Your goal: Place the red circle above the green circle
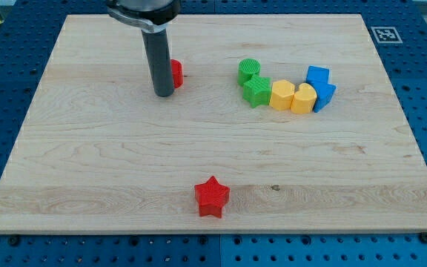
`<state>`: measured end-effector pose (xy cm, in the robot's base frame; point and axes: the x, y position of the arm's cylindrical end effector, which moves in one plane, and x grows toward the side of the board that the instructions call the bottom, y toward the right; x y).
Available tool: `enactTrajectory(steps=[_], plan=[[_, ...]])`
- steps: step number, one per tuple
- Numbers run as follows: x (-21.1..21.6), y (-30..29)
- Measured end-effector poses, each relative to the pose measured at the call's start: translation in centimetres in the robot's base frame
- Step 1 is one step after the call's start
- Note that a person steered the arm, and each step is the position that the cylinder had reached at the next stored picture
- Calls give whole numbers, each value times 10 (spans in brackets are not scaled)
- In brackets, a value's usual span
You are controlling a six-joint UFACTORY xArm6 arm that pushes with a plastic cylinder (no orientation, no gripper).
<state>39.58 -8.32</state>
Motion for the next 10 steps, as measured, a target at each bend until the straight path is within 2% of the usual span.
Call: enactTrajectory(steps=[1,6,8,10], plan=[[0,3],[-61,-25],[-13,-24],[-70,-3]])
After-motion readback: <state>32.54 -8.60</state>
